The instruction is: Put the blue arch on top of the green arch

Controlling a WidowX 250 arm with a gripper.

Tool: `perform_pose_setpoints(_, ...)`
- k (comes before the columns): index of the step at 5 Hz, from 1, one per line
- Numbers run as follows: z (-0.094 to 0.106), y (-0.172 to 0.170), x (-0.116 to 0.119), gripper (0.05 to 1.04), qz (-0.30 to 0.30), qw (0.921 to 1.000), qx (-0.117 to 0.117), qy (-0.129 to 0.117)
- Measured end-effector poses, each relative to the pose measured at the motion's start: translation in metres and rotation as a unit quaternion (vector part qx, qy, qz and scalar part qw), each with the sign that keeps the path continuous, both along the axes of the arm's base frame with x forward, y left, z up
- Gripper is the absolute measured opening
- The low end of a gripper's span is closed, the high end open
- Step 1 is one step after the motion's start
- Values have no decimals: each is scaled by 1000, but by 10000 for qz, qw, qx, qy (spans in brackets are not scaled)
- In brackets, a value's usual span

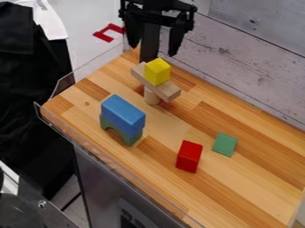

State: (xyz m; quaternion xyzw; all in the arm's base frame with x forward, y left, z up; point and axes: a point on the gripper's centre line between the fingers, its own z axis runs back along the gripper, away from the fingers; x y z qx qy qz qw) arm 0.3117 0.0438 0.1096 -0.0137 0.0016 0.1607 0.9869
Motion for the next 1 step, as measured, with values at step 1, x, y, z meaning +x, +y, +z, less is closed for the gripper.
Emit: perform_pose_setpoints(1,-9,-4,1,999,122,9997,-142,129)
